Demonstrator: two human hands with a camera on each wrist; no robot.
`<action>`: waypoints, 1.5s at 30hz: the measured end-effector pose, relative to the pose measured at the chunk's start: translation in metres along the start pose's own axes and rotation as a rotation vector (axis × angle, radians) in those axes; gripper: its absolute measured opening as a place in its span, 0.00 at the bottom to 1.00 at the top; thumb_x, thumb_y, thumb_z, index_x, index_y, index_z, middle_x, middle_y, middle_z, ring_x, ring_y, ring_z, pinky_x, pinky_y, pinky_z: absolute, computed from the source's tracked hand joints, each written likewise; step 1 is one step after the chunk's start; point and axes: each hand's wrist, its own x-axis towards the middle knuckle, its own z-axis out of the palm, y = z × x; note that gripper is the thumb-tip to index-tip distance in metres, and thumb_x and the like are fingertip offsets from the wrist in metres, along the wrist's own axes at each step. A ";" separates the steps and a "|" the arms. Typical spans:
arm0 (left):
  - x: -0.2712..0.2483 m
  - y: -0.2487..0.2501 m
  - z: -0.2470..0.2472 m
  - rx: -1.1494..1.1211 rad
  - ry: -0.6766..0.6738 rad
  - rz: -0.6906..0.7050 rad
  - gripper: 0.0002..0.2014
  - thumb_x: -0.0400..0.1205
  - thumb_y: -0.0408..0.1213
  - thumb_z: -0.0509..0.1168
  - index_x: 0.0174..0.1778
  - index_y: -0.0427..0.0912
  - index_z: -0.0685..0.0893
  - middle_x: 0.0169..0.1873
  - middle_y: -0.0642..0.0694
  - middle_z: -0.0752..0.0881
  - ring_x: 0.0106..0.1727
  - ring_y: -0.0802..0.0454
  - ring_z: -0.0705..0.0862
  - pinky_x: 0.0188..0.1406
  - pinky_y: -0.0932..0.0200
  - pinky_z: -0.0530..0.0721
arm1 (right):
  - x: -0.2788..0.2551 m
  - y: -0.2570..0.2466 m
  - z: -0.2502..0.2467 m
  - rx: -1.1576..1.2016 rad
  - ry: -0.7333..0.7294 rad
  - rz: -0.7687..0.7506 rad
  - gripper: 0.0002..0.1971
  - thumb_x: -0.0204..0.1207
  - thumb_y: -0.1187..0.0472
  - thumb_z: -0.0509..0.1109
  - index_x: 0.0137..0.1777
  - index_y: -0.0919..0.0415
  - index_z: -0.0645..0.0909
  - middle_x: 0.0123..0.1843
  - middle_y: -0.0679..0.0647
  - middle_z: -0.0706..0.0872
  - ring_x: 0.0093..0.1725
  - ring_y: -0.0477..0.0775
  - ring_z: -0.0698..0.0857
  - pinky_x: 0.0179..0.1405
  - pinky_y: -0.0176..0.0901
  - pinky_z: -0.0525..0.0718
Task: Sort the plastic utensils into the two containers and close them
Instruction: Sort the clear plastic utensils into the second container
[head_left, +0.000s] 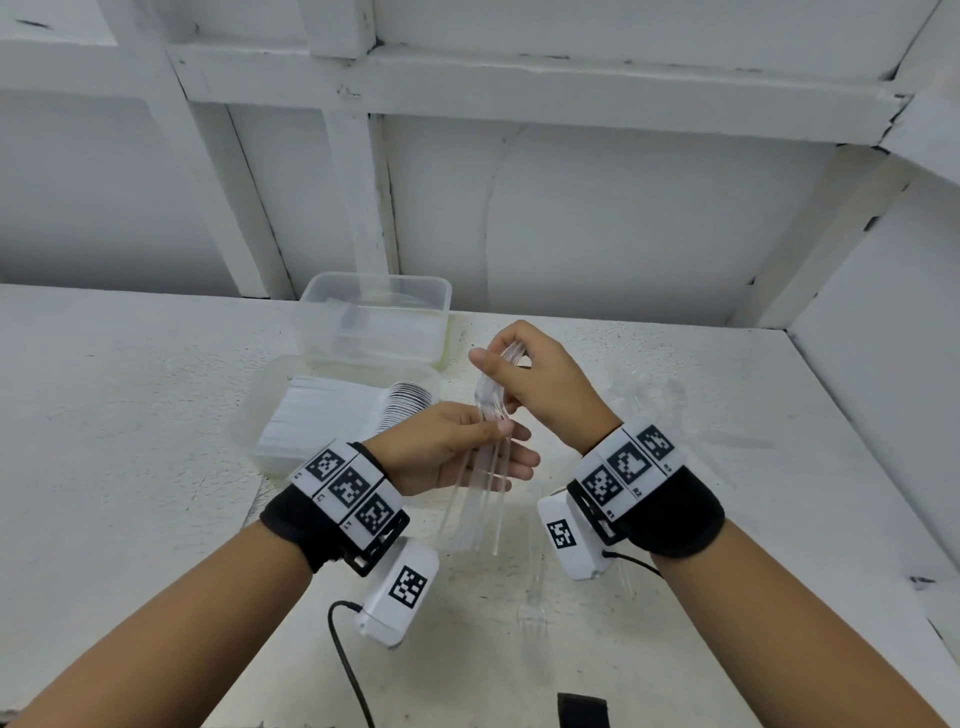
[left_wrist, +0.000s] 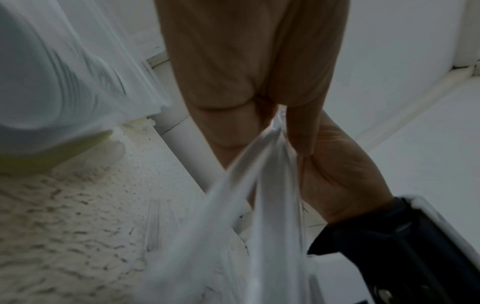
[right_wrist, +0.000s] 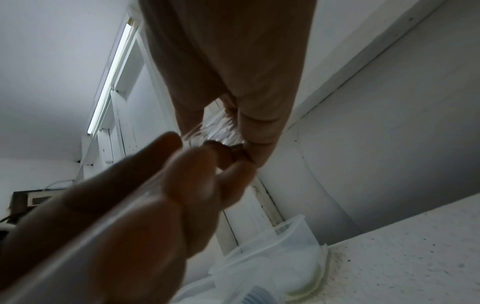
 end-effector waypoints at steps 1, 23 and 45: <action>0.001 0.002 -0.003 0.001 -0.020 -0.006 0.16 0.75 0.40 0.63 0.54 0.34 0.80 0.45 0.38 0.90 0.46 0.48 0.90 0.49 0.55 0.87 | 0.003 -0.002 0.000 0.013 -0.017 0.005 0.10 0.75 0.52 0.71 0.41 0.55 0.75 0.33 0.51 0.80 0.30 0.53 0.80 0.33 0.46 0.82; 0.019 0.047 -0.060 0.110 0.133 -0.007 0.12 0.87 0.33 0.50 0.40 0.38 0.76 0.20 0.49 0.73 0.19 0.56 0.71 0.20 0.65 0.71 | 0.075 -0.008 0.003 -0.463 -0.026 -0.308 0.22 0.78 0.61 0.58 0.71 0.48 0.73 0.65 0.51 0.71 0.62 0.46 0.74 0.65 0.40 0.72; -0.003 0.066 -0.089 1.691 0.482 -0.010 0.22 0.80 0.59 0.59 0.27 0.49 0.65 0.25 0.54 0.72 0.27 0.57 0.70 0.27 0.61 0.65 | 0.071 0.010 0.003 -1.081 -0.406 -0.531 0.15 0.85 0.59 0.55 0.70 0.61 0.69 0.58 0.60 0.76 0.37 0.62 0.79 0.33 0.56 0.81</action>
